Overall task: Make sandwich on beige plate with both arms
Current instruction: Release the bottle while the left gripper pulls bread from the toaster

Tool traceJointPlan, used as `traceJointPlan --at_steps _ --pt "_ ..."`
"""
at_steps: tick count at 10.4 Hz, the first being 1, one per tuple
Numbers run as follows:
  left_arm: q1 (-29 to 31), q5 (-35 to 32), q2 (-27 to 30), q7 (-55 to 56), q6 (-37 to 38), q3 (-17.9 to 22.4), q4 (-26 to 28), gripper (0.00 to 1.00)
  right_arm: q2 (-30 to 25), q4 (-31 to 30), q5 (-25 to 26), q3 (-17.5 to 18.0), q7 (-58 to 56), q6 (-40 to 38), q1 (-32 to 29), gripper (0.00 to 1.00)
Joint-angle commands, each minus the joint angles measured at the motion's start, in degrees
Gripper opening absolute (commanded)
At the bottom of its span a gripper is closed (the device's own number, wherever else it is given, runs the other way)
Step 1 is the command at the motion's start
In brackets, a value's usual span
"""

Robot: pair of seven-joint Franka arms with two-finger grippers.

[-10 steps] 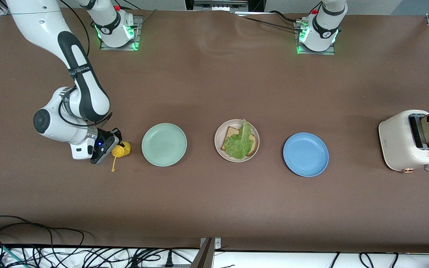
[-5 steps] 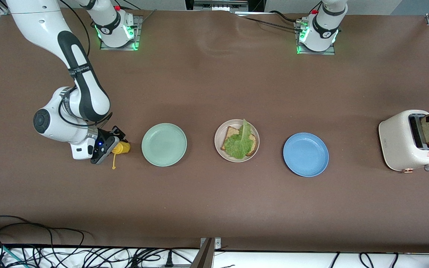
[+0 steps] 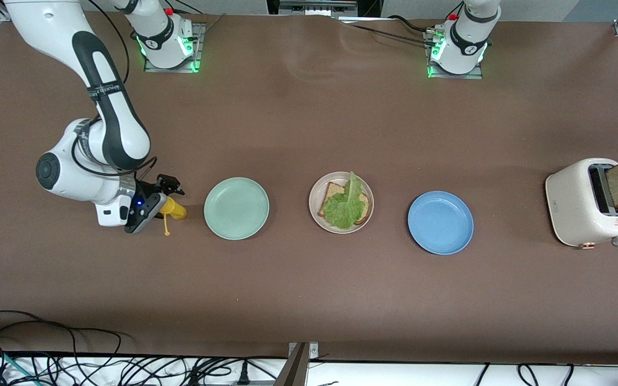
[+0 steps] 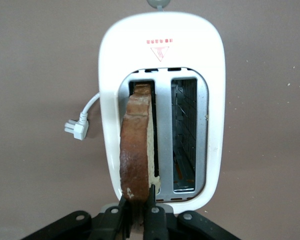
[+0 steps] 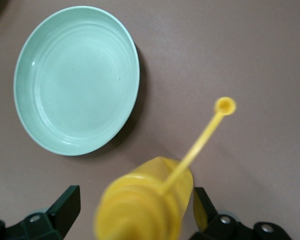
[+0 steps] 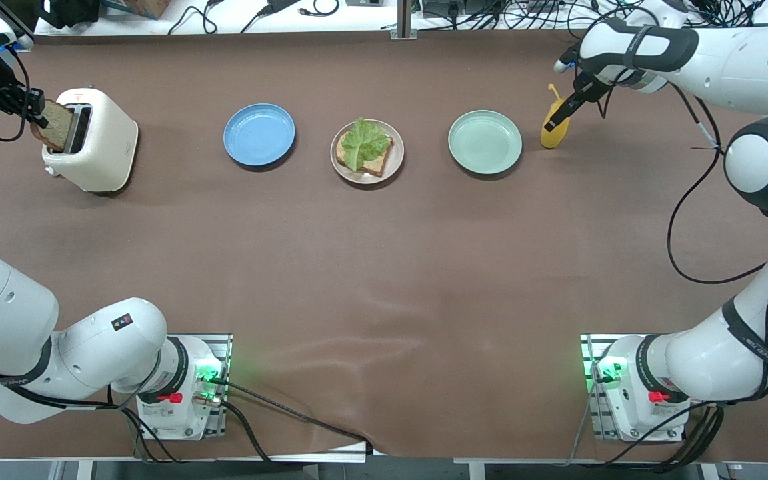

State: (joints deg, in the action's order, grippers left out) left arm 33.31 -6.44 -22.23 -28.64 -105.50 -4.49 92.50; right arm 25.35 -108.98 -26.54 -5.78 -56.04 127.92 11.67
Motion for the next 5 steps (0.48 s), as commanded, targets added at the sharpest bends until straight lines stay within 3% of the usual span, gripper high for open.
traceJointPlan --at_steps 1,5 --pt "0.61 1.07 0.69 -0.98 3.1 -0.78 -3.54 0.0 -2.32 -0.18 -0.44 -1.76 0.49 -5.29 -0.85 1.0" --pt "-0.09 2.13 3.67 -1.6 13.54 -2.88 -9.86 0.0 -3.72 0.7 2.63 -4.23 0.66 -9.52 -1.47 1.0"
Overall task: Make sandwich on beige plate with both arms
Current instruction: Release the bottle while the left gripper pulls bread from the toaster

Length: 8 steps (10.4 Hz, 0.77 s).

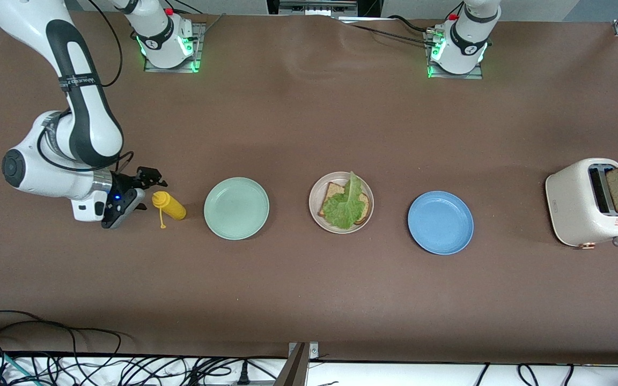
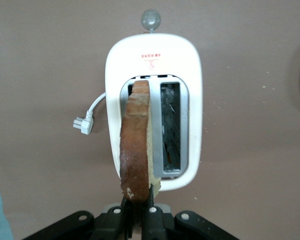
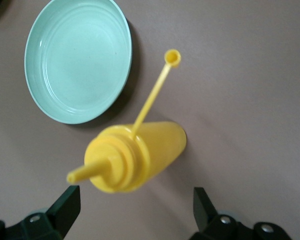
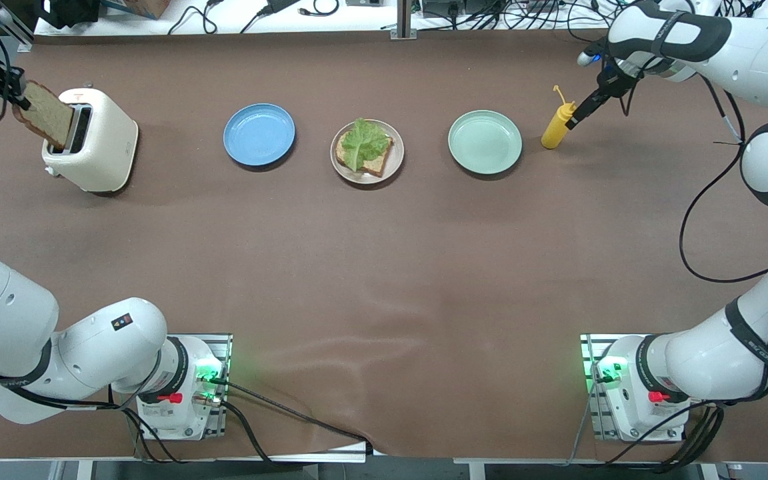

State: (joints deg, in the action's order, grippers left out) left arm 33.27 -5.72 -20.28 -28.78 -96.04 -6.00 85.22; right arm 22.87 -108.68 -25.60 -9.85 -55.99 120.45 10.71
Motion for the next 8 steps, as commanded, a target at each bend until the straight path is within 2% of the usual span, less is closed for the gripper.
traceJointPlan --at_steps 1,3,5,7,8 --pt "-0.05 1.41 2.34 -1.63 7.15 -2.43 -4.35 0.0 -1.68 0.66 1.61 -0.78 0.62 -3.28 -0.52 1.0" --pt "0.04 1.59 2.52 -0.76 10.26 -7.33 -4.8 0.0 -3.08 2.94 2.22 -0.78 7.78 -8.36 -0.69 1.0" --pt "-0.31 7.97 2.26 -1.54 11.4 -10.16 -4.45 0.0 -5.89 3.47 5.9 -0.35 15.87 -10.92 -0.69 1.0" --pt "-1.71 8.97 2.0 -0.41 12.28 -16.29 -3.66 0.0 -8.52 5.92 9.59 0.18 24.91 -16.01 -0.69 1.0" --pt "-1.89 9.06 1.65 1.08 13.33 -19.72 -2.7 0.0 -10.28 6.81 11.78 1.75 31.32 -18.12 -0.78 1.0"
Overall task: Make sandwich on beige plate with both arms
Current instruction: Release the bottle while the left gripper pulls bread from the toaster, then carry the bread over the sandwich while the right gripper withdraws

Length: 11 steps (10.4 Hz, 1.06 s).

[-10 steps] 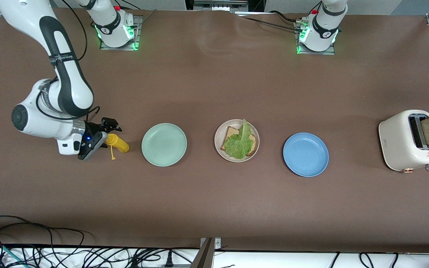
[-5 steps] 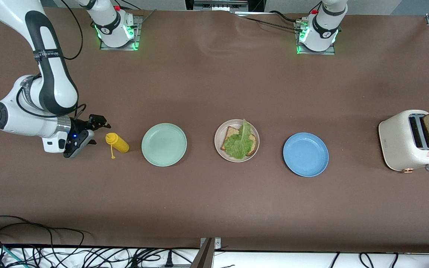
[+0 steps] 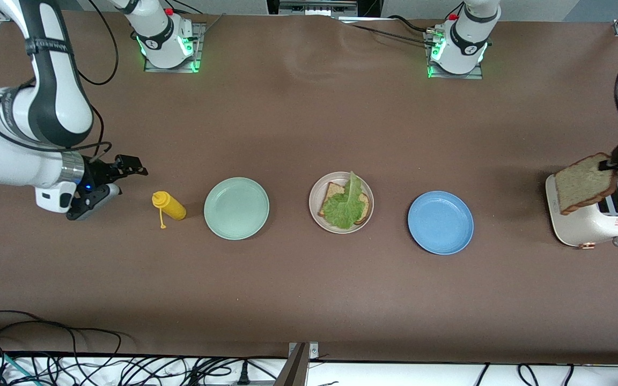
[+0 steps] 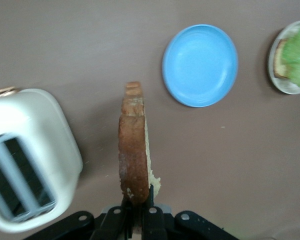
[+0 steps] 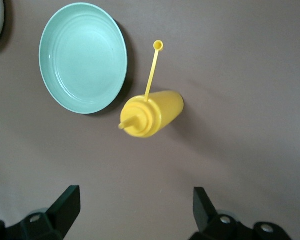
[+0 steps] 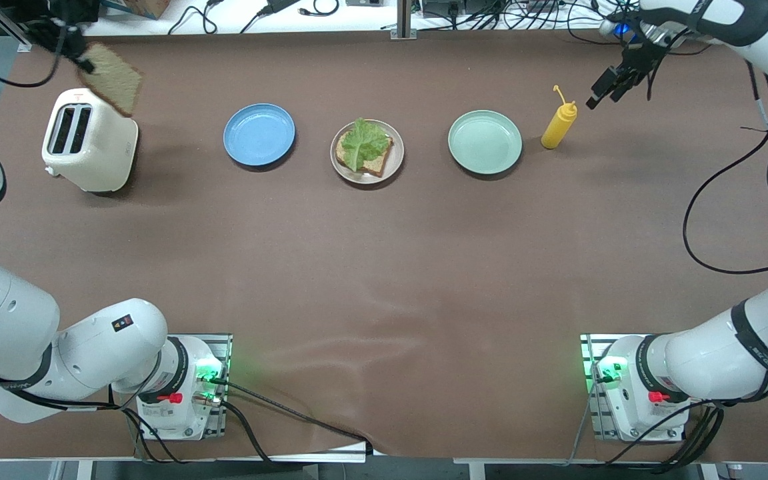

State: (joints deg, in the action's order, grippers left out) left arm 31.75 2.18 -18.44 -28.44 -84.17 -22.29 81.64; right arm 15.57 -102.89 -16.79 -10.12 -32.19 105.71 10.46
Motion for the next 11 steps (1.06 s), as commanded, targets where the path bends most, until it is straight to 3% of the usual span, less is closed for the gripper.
traceJointPlan --at_steps 1,4,6,8,11 --pt "-1.5 1.42 -1.32 2.23 3.73 -6.77 0.98 0.0 -4.39 1.29 5.69 3.94 14.98 -4.36 -0.7 1.0" --pt "-12.8 9.92 -5.53 15.21 3.93 -7.69 0.72 0.0 -9.49 1.99 11.75 11.41 34.68 -6.91 -3.42 1.0" --pt "-18.8 17.29 -11.14 17.71 3.66 -7.69 -0.07 0.0 -12.83 2.0 16.17 15.2 44.37 -8.41 -4.65 1.0" --pt "-20.49 25.39 -14.94 19.12 1.31 -7.69 -0.86 0.0 -13.2 4.26 18.09 15.3 49.5 -12.7 -4.48 1.0" --pt "-24.53 30.42 -18.98 18.51 -5.98 -7.69 -0.95 0.0 -12.93 7.88 20.22 14.6 49.6 -14.66 -7.01 1.0"
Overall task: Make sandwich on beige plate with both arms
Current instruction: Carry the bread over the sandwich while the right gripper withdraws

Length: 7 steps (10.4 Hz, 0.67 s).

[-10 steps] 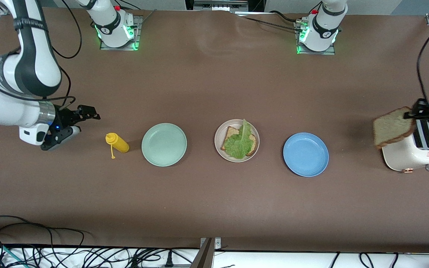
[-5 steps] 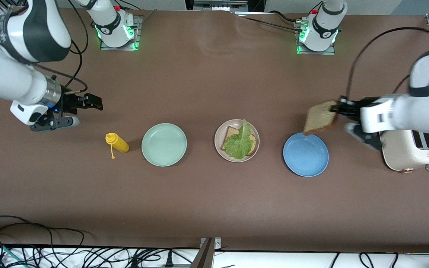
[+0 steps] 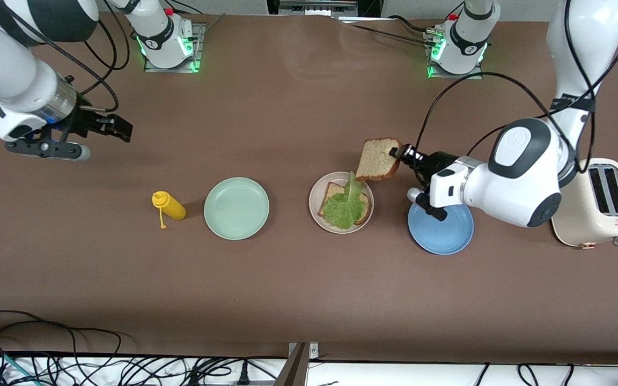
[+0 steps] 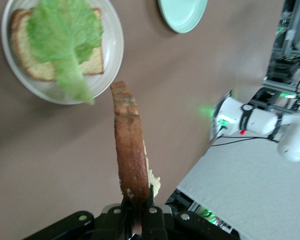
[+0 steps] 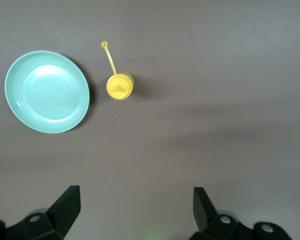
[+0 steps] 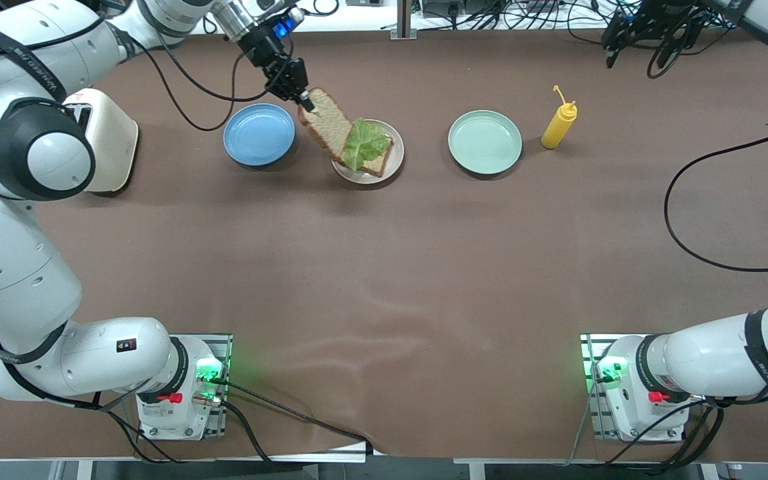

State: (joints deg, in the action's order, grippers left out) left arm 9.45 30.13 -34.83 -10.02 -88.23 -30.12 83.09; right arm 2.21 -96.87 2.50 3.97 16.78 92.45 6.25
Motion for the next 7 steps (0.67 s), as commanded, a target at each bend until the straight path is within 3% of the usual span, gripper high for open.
traceJointPlan --at_steps 1,3,5,7 --pt "-3.9 2.57 -4.7 -0.26 -4.73 0.15 -2.66 0.0 0.34 1.86 0.75 1.73 0.18 -1.31 -6.47 1.0" --pt "-4.88 2.74 -7.25 -2.7 -10.36 0.24 -2.49 0.0 0.08 1.68 0.75 5.41 0.18 -1.13 -10.62 1.0" --pt "-3.92 5.72 -11.55 -9.18 -10.91 0.5 -2.49 0.0 -1.15 1.07 0.49 10.42 0.27 -0.34 -15.11 1.0" --pt "-3.47 5.99 -13.76 -16.41 -11.0 1.37 -2.4 0.0 -1.42 1.15 0.4 10.79 0.1 -1.13 -15.04 1.0"
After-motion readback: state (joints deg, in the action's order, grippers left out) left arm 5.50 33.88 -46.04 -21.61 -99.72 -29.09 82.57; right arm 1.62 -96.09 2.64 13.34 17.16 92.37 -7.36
